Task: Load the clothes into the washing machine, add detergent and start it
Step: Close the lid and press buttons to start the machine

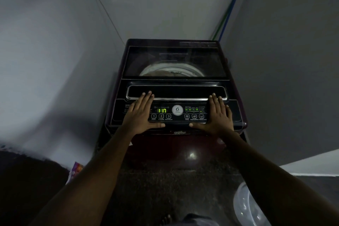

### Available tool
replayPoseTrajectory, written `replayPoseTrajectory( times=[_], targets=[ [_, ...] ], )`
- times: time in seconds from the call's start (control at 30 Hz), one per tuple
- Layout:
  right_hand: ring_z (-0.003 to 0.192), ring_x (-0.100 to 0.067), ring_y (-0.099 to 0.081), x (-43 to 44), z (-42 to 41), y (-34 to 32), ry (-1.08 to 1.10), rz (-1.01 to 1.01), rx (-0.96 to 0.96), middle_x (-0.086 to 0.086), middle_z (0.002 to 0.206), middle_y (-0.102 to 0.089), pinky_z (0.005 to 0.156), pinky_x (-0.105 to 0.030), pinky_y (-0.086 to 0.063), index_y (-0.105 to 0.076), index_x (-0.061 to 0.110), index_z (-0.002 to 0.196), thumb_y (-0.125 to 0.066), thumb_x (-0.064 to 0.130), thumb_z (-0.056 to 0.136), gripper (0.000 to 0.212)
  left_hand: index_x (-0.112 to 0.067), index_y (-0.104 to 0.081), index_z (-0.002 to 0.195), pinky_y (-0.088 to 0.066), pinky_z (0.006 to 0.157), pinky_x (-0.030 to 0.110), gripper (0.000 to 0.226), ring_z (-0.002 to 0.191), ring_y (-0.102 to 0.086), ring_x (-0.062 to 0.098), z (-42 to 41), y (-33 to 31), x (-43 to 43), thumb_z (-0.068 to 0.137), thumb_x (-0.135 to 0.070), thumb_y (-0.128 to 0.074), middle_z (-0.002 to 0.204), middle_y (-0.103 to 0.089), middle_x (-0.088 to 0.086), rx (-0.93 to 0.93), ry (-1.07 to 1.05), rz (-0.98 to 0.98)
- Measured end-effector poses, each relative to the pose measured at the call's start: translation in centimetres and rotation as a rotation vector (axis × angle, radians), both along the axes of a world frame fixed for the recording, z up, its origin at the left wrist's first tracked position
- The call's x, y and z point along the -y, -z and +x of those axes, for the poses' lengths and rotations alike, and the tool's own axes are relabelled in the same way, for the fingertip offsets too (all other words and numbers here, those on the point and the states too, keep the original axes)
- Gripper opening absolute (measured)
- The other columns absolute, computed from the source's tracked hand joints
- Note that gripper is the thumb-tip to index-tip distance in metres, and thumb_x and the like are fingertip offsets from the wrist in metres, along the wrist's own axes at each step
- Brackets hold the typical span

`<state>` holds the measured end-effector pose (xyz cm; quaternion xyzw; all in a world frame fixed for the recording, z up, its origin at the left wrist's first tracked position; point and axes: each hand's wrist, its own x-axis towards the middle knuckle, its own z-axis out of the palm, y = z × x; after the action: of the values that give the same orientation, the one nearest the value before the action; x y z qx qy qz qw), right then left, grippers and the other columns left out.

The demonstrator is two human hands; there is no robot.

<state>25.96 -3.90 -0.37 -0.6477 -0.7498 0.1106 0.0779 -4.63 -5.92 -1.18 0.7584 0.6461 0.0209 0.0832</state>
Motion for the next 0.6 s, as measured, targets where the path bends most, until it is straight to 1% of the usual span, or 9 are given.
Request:
replayPoseTrajectory(
  times=[0.17, 0.33, 0.4, 0.5, 0.6],
  targets=[
    [0.146, -0.013, 0.018, -0.1, 0.0, 0.0, 0.000, 0.000, 0.000, 0.005, 0.161, 0.013, 0.120, -0.048, 0.000, 0.005, 0.019, 0.152, -0.039, 0.101, 0.044, 0.143, -0.016, 0.014, 0.155, 0.002, 0.119, 0.046, 0.131, 0.147, 0.024, 0.015, 0.1, -0.2, 0.0, 0.063, -0.094, -0.037, 0.161, 0.026, -0.003, -0.014, 0.000, -0.019],
    [0.146, -0.013, 0.020, 0.0, 0.1, -0.3, -0.017, -0.016, -0.002, 0.004, 0.160, 0.015, 0.119, -0.048, 0.002, 0.007, 0.018, 0.152, -0.039, 0.101, 0.045, 0.143, -0.012, 0.014, 0.154, -0.001, 0.121, 0.049, 0.131, 0.148, 0.022, 0.020, 0.6, -0.8, 0.0, 0.061, -0.093, -0.031, 0.161, 0.025, 0.003, -0.057, 0.006, -0.061],
    [0.145, -0.014, 0.021, 0.0, 0.2, -0.5, -0.034, -0.049, -0.015, 0.004, 0.160, 0.016, 0.119, -0.050, 0.003, 0.008, 0.017, 0.152, -0.041, 0.101, 0.044, 0.145, -0.012, 0.009, 0.155, -0.005, 0.121, 0.046, 0.126, 0.150, 0.015, 0.021, 1.0, -1.4, 0.2, 0.065, -0.092, -0.027, 0.163, 0.018, 0.003, -0.060, -0.019, -0.050],
    [0.146, -0.016, 0.018, -0.1, 0.7, -1.5, -0.070, -0.100, -0.051, 0.002, 0.160, 0.014, 0.119, -0.051, 0.001, 0.006, 0.017, 0.152, -0.046, 0.097, 0.046, 0.142, -0.011, 0.000, 0.156, -0.014, 0.120, 0.042, 0.109, 0.152, 0.001, 0.020, 2.2, -2.6, 1.2, 0.077, -0.085, -0.017, 0.165, 0.003, 0.004, -0.068, -0.045, 0.077],
    [0.148, -0.018, 0.007, 0.0, 0.7, -3.5, -0.052, -0.052, -0.079, 0.000, 0.161, 0.004, 0.118, -0.046, -0.005, -0.001, 0.016, 0.153, -0.042, 0.090, 0.064, 0.123, -0.009, -0.014, 0.155, -0.023, 0.118, 0.040, 0.099, 0.151, -0.014, 0.022, 3.6, -4.4, 1.9, 0.085, -0.078, -0.012, 0.163, -0.016, 0.007, -0.043, -0.063, 0.215]
  ],
)
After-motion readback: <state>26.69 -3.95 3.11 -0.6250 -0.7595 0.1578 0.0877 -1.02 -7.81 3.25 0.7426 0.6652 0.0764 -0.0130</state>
